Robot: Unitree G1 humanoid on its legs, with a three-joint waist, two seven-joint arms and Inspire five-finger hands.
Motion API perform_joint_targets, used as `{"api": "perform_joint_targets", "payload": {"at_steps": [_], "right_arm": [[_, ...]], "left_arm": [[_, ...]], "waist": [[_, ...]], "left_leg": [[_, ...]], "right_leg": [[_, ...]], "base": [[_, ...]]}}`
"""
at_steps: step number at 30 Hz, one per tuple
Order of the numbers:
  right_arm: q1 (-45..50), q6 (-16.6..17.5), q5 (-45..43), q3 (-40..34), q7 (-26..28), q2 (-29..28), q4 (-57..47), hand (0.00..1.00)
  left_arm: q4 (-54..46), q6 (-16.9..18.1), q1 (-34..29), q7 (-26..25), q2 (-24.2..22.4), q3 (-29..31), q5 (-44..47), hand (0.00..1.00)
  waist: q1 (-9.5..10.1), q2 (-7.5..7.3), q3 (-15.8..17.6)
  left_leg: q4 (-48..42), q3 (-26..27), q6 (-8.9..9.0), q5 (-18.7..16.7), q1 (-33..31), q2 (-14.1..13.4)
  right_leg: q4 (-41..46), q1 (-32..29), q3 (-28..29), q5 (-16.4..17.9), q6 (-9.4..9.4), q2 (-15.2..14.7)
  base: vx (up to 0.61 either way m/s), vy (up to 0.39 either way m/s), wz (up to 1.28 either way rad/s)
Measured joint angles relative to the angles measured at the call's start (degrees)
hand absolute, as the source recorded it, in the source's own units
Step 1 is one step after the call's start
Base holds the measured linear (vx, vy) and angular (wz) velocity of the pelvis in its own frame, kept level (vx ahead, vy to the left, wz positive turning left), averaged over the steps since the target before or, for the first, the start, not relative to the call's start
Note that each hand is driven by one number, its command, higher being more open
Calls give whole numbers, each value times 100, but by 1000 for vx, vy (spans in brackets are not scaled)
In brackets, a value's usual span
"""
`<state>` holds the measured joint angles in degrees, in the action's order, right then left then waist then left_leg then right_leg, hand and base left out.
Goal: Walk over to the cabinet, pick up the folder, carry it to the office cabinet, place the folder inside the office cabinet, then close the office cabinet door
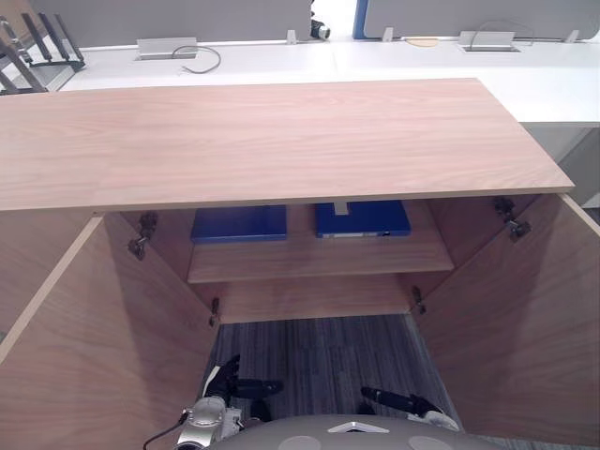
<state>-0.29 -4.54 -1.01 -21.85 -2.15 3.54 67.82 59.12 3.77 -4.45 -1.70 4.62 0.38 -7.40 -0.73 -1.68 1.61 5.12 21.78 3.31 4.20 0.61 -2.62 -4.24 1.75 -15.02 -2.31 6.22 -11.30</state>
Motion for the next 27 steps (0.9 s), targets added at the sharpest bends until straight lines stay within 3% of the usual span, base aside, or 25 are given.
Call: {"api": "perform_joint_targets", "payload": {"at_steps": [5,7,8,10,11,16,18,19,20,21,22,23,25,27], "right_arm": [[52,66,-88,-239,-53,-141,-13,100],[153,224,-519,-277,-156,-320,-94,100],[187,318,-720,-279,-265,-321,-272,100],[173,384,-721,-112,-361,-341,-305,100],[61,495,-866,240,-449,-165,-122,100],[63,495,-866,242,-447,-123,-115,100],[164,547,-852,-202,-379,-254,-333,100],[243,606,-890,-415,-310,-269,-442,100],[266,595,-931,-561,-288,-286,-514,100],[326,558,-1047,-684,-316,-295,-633,100],[377,487,-1126,-685,-317,-268,-798,100],[404,466,-1120,-673,-282,-247,-929,100],[467,404,-1116,-697,-253,-279,-998,100],[535,393,-1107,-803,-244,-289,-1010,100]], "left_arm": [[62,12,11,-95,-10,-58,5,100],[206,39,59,-213,-30,-58,5,100],[323,38,112,-470,-53,-52,16,100],[336,58,132,-702,-44,154,22,100],[330,151,221,-890,-208,425,276,100],[332,150,217,-888,-272,371,275,100],[351,133,248,-847,-312,495,254,100],[380,134,180,-779,-338,502,247,100],[375,140,190,-747,-356,492,234,100],[312,148,168,-658,-423,504,230,100],[236,145,136,-617,-533,656,218,100],[164,143,94,-572,-568,776,227,100],[64,143,24,-563,-603,932,227,100],[72,122,-18,-556,-589,1018,263,100]], "waist": [[-47,12,-13],[-122,37,-6],[-129,66,40],[-114,8,142],[-63,82,258],[-90,209,252],[-93,273,299],[-19,291,411],[36,350,452],[40,409,500],[31,620,520],[4,569,508],[-16,586,510],[31,558,505]], "left_leg": [[-3,4,23,-36,27,-3],[-25,104,77,-102,88,-41],[-105,397,132,-250,215,-136],[-840,403,217,-611,97,-284],[-1548,-1584,241,-1511,-225,-291],[-1456,-1564,241,-1507,-152,-294],[-1484,-1277,185,-1547,46,-293],[-1378,-830,122,-1593,348,-296],[-1330,-608,124,-1652,478,-302],[-1331,-221,61,-1722,649,-302],[-1420,178,-11,-1757,687,-437],[-1438,392,-14,-1760,698,-446],[-1491,717,-8,-1756,716,-564],[-1497,985,59,-1717,776,-688]], "right_leg": [[-13,36,1,5,-4,4],[7,31,90,8,-6,22],[166,-66,371,69,-84,69],[391,-218,752,135,-159,129],[405,-735,1663,-77,93,268],[409,-729,1616,-65,69,275],[771,-897,1736,-66,63,326],[1112,-1036,1830,-70,49,401],[1211,-1078,1747,-104,-26,418],[1176,-1079,1317,-282,-248,416],[1241,-1103,441,-187,-624,306],[1803,-1212,-327,176,-829,126],[2774,-1238,-1218,667,-1000,-194],[3145,-982,-1634,798,-940,-516]], "base": [[21,-11,-8],[-2,-15,-37],[-11,-9,-83],[64,31,-180],[150,80,-222],[50,23,-39],[-15,16,-81],[-75,19,-135],[-129,31,-164],[-183,15,-155],[-165,14,-156],[-129,7,-117],[-80,11,-95],[-34,-43,-81]]}}
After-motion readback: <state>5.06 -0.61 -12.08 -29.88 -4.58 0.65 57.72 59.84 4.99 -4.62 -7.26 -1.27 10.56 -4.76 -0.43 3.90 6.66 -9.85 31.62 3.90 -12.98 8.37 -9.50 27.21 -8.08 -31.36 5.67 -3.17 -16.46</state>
